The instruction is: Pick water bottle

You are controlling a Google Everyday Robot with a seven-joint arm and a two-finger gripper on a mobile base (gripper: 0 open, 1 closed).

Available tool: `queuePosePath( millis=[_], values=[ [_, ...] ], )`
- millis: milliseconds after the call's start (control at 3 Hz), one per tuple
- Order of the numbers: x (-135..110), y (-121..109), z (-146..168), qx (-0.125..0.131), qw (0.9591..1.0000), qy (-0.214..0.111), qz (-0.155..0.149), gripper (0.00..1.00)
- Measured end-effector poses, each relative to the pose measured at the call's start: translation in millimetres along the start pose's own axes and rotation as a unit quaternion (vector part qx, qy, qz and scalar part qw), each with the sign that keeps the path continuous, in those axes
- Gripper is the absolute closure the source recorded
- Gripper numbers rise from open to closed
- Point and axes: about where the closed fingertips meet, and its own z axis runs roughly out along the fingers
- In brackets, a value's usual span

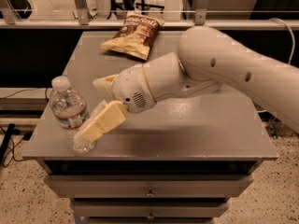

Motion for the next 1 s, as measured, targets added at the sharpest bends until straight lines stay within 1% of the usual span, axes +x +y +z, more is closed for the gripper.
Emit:
queuePosePath(
  millis=[333,667,1000],
  values=[
    [-10.1,2.3,16.8,-0.006,0.9992,-0.040,-0.006,0.00],
    [-18.3,5.8,28.6,-0.006,0.9978,-0.065,-0.010,0.15],
    [-25.7,1.3,29.8,0.003,0.9968,-0.079,-0.016,0.38]
  ],
)
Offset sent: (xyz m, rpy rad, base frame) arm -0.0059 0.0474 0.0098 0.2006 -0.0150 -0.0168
